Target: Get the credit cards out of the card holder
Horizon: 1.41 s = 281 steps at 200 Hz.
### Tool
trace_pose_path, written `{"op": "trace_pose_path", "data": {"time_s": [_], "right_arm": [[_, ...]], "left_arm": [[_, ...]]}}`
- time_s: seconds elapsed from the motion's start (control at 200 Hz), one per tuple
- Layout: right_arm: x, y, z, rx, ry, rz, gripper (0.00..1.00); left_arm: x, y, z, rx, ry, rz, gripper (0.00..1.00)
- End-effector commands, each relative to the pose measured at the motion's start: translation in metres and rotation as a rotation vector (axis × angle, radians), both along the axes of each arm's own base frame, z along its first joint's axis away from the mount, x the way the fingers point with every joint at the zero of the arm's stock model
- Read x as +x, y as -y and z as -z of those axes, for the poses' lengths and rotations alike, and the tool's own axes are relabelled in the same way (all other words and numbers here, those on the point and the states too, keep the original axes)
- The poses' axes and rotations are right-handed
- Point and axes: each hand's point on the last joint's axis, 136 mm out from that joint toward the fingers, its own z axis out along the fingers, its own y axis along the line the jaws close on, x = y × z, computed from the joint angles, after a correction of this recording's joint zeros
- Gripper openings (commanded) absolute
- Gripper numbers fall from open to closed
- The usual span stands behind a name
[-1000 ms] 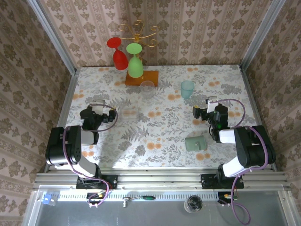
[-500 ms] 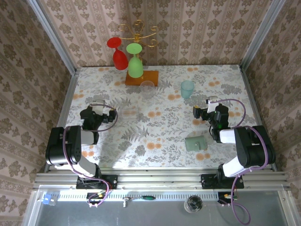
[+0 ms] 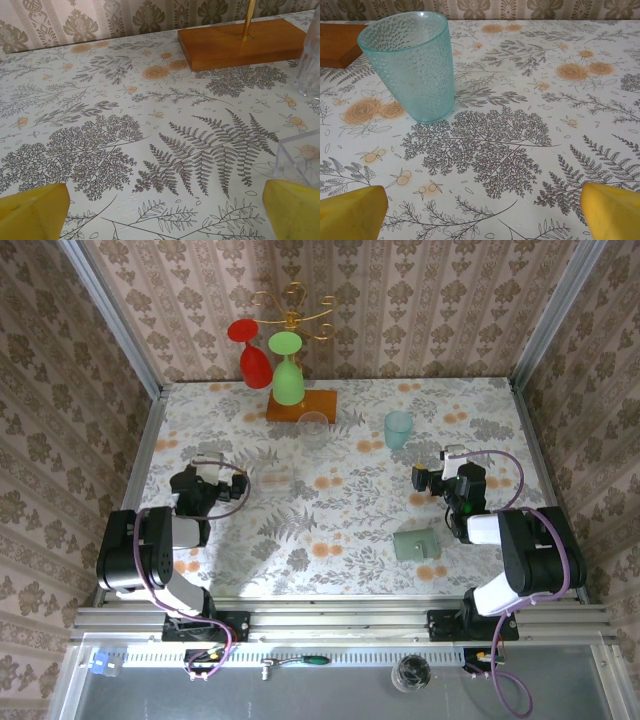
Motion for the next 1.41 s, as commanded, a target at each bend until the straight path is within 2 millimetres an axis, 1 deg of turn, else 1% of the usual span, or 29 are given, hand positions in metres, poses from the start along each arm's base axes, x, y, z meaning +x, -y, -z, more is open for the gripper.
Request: {"op": "trace_pose_path", "data": {"time_s": [0.0, 0.15, 0.24, 0.35, 0.395, 0.405, 0.415, 0.52, 0.53, 0.54, 0.58, 0.59, 0.595, 0.66, 0.755, 0.915, 1.04, 1.16, 1.275, 1.335, 1.4], "right_arm": [[0.007, 0.008, -0.007, 0.002, 0.017, 0.038, 1.0], [0.007, 0.005, -0.012, -0.007, 0.015, 0.026, 1.0], [0.008, 0.005, -0.024, -0.01, 0.003, 0.028, 1.0], [0.006, 0.006, -0.033, -0.011, -0.001, 0.036, 1.0], [0.005, 0.006, -0.03, -0.012, -0.019, 0.037, 1.0], [0.004, 0.006, -0.039, -0.012, 0.001, 0.039, 1.0], [0.004, 0.006, -0.042, -0.012, 0.007, 0.039, 1.0], [0.001, 0.006, -0.051, 0.0, -0.012, 0.047, 1.0], [0.001, 0.006, -0.052, 0.002, -0.012, 0.048, 1.0], [0.001, 0.006, -0.053, 0.003, -0.014, 0.049, 1.0], [-0.001, 0.006, -0.057, 0.015, -0.024, 0.053, 1.0], [-0.001, 0.006, -0.057, 0.016, -0.026, 0.053, 1.0], [-0.001, 0.005, -0.058, 0.019, -0.028, 0.054, 1.0], [-0.004, 0.004, -0.062, 0.04, -0.046, 0.063, 1.0], [-0.009, -0.002, -0.06, 0.082, -0.108, 0.062, 1.0], [-0.022, -0.024, -0.056, 0.147, -0.21, 0.017, 0.98], [-0.03, -0.045, -0.056, 0.221, -0.281, -0.011, 0.95], [-0.034, -0.066, -0.058, 0.288, -0.348, -0.039, 0.93], [-0.036, -0.092, -0.057, 0.362, -0.436, -0.077, 0.91], [-0.037, -0.11, -0.059, 0.404, -0.473, -0.118, 0.89], [-0.037, -0.124, -0.059, 0.43, -0.496, -0.144, 0.89]], "left_arm": [[0.004, -0.007, -0.003, 0.004, 0.008, -0.027, 1.0], [0.001, -0.005, -0.008, 0.011, 0.026, -0.025, 1.0], [-0.001, -0.006, -0.015, 0.021, 0.032, -0.039, 1.0], [-0.004, -0.007, -0.025, 0.039, 0.036, -0.065, 1.0], [-0.004, -0.008, -0.029, 0.049, 0.036, -0.085, 1.0], [-0.004, -0.009, -0.03, 0.052, 0.036, -0.09, 1.0], [-0.004, -0.01, -0.031, 0.055, 0.035, -0.096, 1.0], [-0.005, -0.012, -0.042, 0.08, 0.017, -0.136, 1.0], [-0.003, -0.012, -0.046, 0.08, 0.022, -0.144, 1.0], [-0.004, -0.013, -0.044, 0.082, 0.01, -0.151, 1.0], [-0.003, -0.014, -0.051, 0.08, 0.005, -0.174, 1.0], [-0.004, -0.014, -0.049, 0.08, -0.005, -0.175, 1.0], [-0.002, -0.014, -0.053, 0.078, 0.002, -0.179, 1.0], [-0.002, -0.013, -0.058, 0.065, -0.024, -0.196, 1.0], [-0.004, -0.01, -0.064, 0.022, -0.067, -0.213, 1.0], [-0.011, 0.005, -0.066, -0.079, -0.184, -0.197, 1.0], [-0.021, 0.021, -0.062, -0.204, -0.316, -0.159, 0.99], [-0.027, 0.042, -0.053, -0.338, -0.438, -0.105, 0.97], [-0.026, 0.062, -0.04, -0.442, -0.549, -0.048, 0.95], [-0.025, 0.07, -0.033, -0.477, -0.602, -0.024, 0.94], [-0.022, 0.079, -0.026, -0.517, -0.647, 0.004, 0.92]]}}
